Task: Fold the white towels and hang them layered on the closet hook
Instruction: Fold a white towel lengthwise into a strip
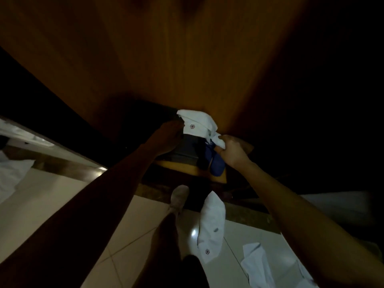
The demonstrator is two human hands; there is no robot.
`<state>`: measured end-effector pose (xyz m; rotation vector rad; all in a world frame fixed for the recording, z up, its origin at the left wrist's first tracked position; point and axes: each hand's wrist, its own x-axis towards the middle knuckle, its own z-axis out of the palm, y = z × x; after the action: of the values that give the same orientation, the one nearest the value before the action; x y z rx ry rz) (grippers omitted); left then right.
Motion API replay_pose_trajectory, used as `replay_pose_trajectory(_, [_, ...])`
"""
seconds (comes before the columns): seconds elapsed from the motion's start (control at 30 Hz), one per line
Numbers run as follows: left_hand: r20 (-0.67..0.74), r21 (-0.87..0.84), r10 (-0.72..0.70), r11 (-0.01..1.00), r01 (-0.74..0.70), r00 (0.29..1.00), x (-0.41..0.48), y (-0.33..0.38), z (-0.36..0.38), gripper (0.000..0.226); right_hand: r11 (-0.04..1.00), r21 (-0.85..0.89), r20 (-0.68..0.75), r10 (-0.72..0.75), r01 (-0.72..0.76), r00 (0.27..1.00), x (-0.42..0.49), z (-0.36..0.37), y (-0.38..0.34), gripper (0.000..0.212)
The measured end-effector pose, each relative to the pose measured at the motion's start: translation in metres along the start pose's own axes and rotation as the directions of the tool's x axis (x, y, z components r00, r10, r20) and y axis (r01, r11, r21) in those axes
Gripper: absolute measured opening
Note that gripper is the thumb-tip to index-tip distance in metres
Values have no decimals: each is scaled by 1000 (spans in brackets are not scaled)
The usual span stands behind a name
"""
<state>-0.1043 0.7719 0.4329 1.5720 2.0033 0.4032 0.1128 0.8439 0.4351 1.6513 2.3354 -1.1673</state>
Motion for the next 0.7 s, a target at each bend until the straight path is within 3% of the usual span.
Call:
replay_pose_trajectory(0.2, [-13, -84, -81, 993, 79, 997, 81, -85, 92, 38, 994, 112, -10, 8, -7, 1000, 116, 82, 48, 43])
replay_pose_trajectory(0.53, [-15, -23, -35, 999, 35, 999, 198, -162, 204, 53, 983, 142, -165, -94, 118, 982, 248, 157, 106, 40])
replay_pose_trajectory(0.7, [-154, 92, 67, 994, -53, 986, 225, -181, 230, 41, 975, 188, -283, -66, 122, 957, 273, 182, 126, 37])
